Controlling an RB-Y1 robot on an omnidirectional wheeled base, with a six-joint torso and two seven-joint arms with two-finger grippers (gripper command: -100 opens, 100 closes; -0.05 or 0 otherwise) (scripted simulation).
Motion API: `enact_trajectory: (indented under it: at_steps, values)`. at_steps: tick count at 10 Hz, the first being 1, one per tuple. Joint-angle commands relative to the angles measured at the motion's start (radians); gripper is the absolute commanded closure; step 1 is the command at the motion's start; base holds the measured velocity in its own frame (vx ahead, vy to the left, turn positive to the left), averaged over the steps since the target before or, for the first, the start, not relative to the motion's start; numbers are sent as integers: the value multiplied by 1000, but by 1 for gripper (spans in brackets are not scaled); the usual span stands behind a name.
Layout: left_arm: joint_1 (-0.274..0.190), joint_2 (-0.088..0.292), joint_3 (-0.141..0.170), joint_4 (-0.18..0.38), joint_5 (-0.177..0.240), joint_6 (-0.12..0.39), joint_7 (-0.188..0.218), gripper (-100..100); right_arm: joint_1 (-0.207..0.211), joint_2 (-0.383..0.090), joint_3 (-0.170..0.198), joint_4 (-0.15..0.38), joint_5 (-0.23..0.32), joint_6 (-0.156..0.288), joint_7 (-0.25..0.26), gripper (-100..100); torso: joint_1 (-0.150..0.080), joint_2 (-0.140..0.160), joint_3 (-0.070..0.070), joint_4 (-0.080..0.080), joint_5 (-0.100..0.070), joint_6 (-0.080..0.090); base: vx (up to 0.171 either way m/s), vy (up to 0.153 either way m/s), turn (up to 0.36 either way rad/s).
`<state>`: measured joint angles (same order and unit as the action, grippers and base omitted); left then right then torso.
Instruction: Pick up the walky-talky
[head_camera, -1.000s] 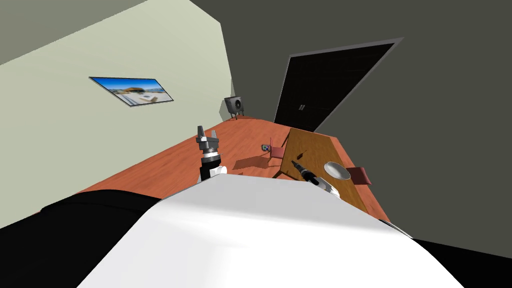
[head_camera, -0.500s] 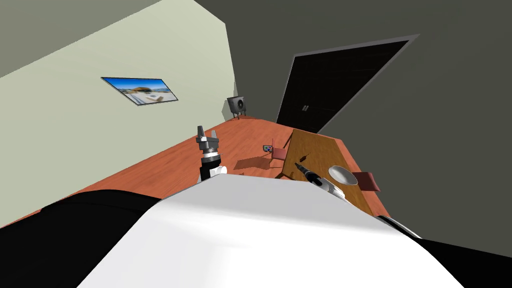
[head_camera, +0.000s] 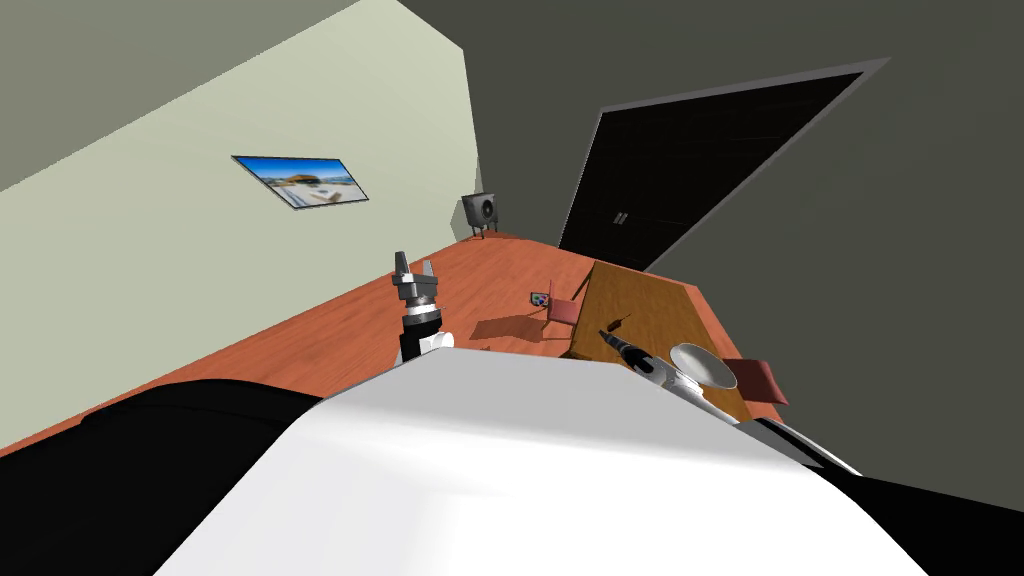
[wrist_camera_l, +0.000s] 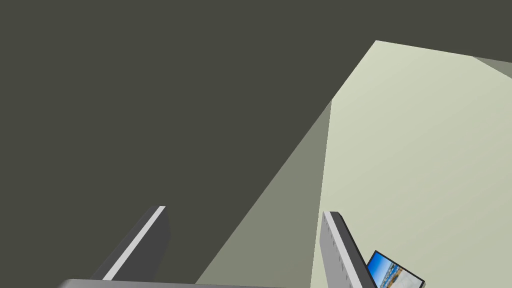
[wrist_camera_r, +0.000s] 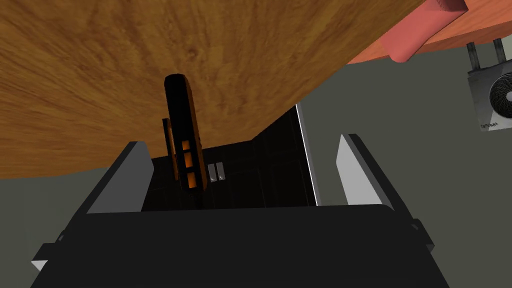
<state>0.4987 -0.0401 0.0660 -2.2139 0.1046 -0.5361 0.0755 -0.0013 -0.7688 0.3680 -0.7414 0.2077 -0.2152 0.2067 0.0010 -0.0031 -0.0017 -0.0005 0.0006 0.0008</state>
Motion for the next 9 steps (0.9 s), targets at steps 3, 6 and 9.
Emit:
enact_trajectory:
  at_steps: [3, 6, 9]
  values:
    - [0, 0, 0, 0, 0, 0, 0, 0, -30, -36, 19, 90, 45, 22, 23, -100, 0, 1, 0, 0, 0, 1, 56, 15, 96]
    - [0, 0, 0, 0, 0, 0, 0, 0, -56, -61, 34, 153, 75, 28, 37, -100, 0, 0, 0, 0, 0, 0, 59, 20, 103]
    - [0, 0, 0, 0, 0, 0, 0, 0, -77, -83, 46, 214, 99, 33, 48, -100, 0, 3, 2, 1, 0, 0, 25, 9, 61]
